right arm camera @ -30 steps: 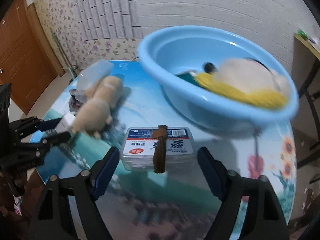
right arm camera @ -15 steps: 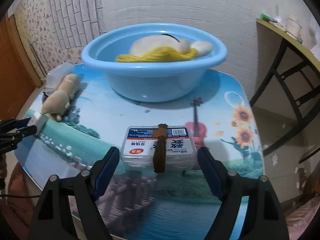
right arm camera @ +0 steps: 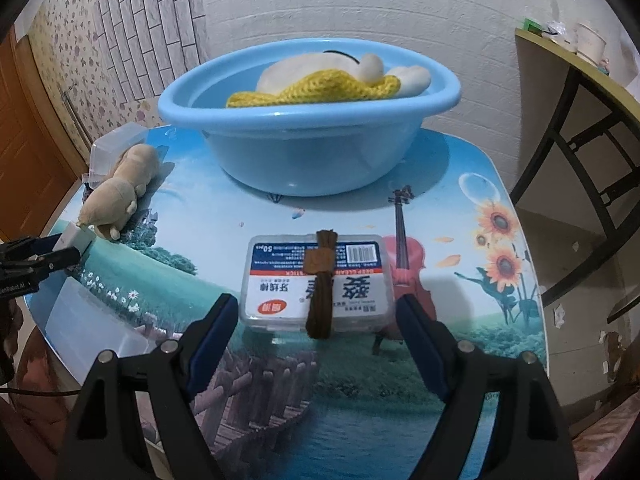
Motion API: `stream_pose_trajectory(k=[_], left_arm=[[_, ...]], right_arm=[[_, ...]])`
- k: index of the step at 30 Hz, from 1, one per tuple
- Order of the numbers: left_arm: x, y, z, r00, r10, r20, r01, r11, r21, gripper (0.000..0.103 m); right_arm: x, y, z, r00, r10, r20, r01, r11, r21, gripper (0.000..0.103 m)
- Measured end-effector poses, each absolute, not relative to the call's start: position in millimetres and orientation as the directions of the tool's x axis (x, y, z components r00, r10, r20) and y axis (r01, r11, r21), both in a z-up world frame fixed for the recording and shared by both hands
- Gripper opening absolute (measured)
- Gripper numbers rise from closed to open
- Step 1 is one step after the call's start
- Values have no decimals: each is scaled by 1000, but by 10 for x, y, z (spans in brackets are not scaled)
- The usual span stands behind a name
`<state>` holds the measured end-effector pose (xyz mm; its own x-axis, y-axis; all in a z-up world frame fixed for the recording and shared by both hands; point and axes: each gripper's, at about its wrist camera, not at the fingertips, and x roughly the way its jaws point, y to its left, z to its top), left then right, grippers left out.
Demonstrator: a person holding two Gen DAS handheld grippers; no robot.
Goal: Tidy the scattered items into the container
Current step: 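Grasp the white charger with the left tool while the right tool grasps the floss box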
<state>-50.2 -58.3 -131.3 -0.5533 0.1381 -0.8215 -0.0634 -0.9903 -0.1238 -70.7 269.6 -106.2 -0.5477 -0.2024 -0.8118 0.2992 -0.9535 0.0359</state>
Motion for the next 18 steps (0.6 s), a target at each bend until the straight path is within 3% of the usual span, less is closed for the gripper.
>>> stream_pose_trajectory(k=[8, 10, 12, 18], left_arm=[[-463, -475, -1347, -587, 87, -805, -87, -995, -44, 60], [-464, -467, -1347, -591, 78, -803, -93, -995, -28, 54], [-465, -477, -1332, -594, 91, -799, -97, -994, -41, 38], [-435, -466, -1324, -600, 86, -796, -93, -995, -37, 38]], right_arm=[[-752, 2717, -1147, -560, -193, -805, 267, -963, 45, 85], [-739, 2751, -1147, -587, -183, -789, 240, -970, 47, 85], [-716, 2790, -1115, -616, -178, -768, 219, -974, 49, 85], [-655, 2876, -982, -627, -271, -730, 256, -957, 135, 82]])
